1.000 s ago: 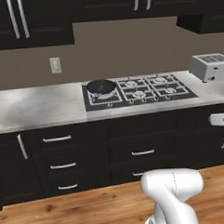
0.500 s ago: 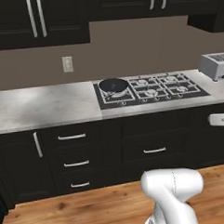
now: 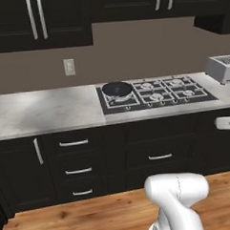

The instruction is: Move the pot and pan from the stove into the sink.

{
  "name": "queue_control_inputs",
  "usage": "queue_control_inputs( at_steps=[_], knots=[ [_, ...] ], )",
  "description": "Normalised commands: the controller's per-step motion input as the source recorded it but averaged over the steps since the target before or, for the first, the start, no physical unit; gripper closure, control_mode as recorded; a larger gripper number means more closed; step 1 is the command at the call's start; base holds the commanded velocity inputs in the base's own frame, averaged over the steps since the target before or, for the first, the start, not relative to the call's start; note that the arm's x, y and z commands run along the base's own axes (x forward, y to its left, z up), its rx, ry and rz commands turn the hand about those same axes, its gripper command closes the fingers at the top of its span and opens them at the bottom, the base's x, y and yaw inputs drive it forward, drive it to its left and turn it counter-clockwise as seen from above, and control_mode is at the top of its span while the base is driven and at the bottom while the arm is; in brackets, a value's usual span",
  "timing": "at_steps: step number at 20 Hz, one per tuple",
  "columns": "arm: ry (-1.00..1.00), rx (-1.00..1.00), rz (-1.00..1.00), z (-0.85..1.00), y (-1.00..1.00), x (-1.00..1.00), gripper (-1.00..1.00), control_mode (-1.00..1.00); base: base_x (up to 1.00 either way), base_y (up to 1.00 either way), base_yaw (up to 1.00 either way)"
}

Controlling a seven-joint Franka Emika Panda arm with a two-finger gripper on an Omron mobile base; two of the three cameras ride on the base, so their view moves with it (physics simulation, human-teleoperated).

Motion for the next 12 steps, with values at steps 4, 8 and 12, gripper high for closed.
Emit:
queue_control_inputs(
  at_steps=[4,8,12],
  knots=[
    [0.0,0.0,0.0,0.0,0.0,0.0,-1.0,1.0,0.53,0.22,-0.04],
    [0.0,0.0,0.0,0.0,0.0,0.0,-1.0,1.0,0.57,0.27,-0.06],
    [0.0,0.0,0.0,0.0,0.0,0.0,-1.0,1.0,0.6,0.32,-0.06]
  ],
)
